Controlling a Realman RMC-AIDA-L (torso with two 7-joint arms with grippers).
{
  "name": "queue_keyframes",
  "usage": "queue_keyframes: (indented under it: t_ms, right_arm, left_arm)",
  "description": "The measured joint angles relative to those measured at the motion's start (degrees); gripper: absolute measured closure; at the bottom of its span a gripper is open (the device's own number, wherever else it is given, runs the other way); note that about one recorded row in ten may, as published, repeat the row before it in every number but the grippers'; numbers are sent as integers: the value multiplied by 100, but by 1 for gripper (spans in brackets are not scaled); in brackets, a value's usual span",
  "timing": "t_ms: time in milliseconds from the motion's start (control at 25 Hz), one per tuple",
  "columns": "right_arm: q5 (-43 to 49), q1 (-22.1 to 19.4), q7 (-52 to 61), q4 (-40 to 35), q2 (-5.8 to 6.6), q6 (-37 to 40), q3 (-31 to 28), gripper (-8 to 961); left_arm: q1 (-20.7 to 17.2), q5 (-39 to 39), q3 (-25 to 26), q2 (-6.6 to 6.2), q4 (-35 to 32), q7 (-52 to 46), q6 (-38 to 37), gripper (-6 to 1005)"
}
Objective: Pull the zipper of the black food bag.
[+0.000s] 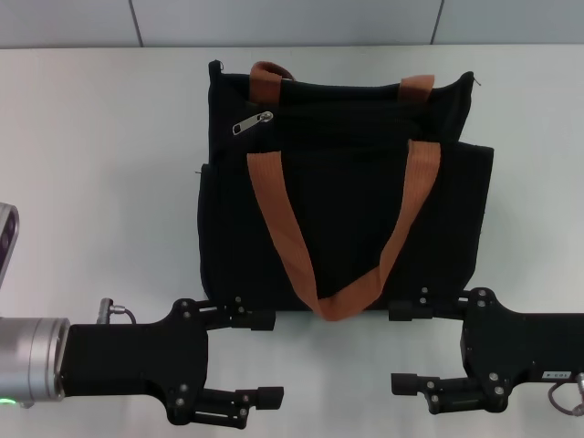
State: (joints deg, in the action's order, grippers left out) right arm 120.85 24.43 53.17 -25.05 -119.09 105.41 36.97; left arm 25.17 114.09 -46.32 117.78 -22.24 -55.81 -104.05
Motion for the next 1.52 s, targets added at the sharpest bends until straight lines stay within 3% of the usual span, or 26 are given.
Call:
queue_keyframes:
  t_ms: [960,1000,1160,1400,1520]
  right_arm:
    - [0,5,0,0,0,15,14,189]
    - [0,0,0,0,0,15,14,189]
    - [0,-9,0,0,0,13,5,190]
    - [-1,-11,0,0,0,8,-9,190]
    - [-1,-16,0,0,0,8,-14,189]
  left_arm:
    - [6,-64,63,32,11,1,-140,169]
    - [11,-408,284,35,27,250,-724,169]
    - [-103,-1136,512,62,59,658,-1024,170]
    - [-297,-2681,1010,58,230,842,-763,170]
    - [-271,-2766,1253,-27,233,788,-343,170]
